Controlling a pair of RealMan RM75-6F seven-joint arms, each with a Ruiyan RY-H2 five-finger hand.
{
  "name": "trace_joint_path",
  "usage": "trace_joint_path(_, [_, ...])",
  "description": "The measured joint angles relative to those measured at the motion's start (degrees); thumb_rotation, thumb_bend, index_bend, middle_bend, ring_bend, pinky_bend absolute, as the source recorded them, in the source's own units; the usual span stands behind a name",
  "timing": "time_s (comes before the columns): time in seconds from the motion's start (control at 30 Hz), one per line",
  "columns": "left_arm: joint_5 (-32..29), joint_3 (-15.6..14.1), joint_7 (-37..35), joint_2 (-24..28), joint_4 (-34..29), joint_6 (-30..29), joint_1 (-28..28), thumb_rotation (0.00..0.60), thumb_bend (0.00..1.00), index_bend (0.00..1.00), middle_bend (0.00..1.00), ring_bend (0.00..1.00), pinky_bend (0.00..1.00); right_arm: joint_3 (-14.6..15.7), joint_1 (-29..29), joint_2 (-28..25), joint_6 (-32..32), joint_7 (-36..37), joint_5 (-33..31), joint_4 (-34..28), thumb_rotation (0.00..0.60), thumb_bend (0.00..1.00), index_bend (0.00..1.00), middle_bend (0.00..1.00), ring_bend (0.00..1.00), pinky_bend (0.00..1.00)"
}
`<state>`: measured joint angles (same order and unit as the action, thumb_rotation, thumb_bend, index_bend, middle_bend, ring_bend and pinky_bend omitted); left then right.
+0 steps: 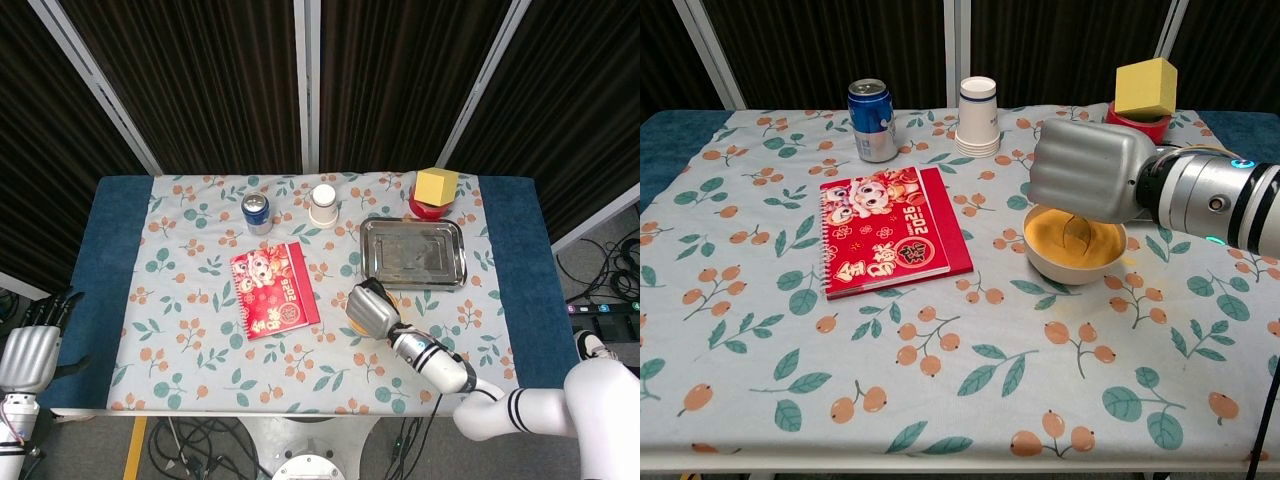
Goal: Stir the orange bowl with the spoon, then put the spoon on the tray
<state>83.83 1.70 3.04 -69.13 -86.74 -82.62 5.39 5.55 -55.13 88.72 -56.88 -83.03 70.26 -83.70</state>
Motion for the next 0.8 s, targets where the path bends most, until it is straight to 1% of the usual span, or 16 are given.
trace_joint_path(0.2, [0.00, 0.00, 0.00, 0.00, 0.00, 0.00, 0.00, 0.600, 0.09, 0.16, 0.16, 0.13, 0.14, -0.02, -1.69, -1.86, 0.99, -3.99, 2.36, 0.94, 0.600, 0.47, 0.74, 0.96, 0.96, 1.00])
trace_joint_path(0.33, [0.00, 0.00, 0.00, 0.00, 0.00, 0.00, 0.00, 0.600, 0.09, 0.16, 0.16, 0.13, 0.14, -0.17, -2.53, -4.26, 1.20, -5.46, 4.27, -1.42, 0.600, 0.47, 0.74, 0.96, 0.96, 1.00])
trace_joint_path(0.47, [0.00, 0.00, 0.00, 0.00, 0.00, 0.00, 0.00, 0.600, 0.09, 0.16, 0.16, 0.13, 0.14, -0.47, -2.74, -5.35, 1.24, -6.13, 5.18, -4.42, 0.600, 0.47, 0.74, 0.96, 0.96, 1.00])
trace_joint_path(0.63, [0.00, 0.00, 0.00, 0.00, 0.00, 0.00, 0.00, 0.600, 0.09, 0.16, 0.16, 0.13, 0.14, -0.44, -2.74, -4.14, 2.27, -7.73, 5.25, -4.66, 0.600, 0.47, 0.74, 0.97, 0.96, 1.00])
trace_joint_path(0.8, [0.00, 0.00, 0.00, 0.00, 0.00, 0.00, 0.00, 0.600, 0.09, 0.16, 0.16, 0.13, 0.14, -0.17, -2.44, -1.75, 2.99, -9.39, 5.12, -2.19, 0.600, 0.47, 0.74, 0.97, 0.96, 1.00])
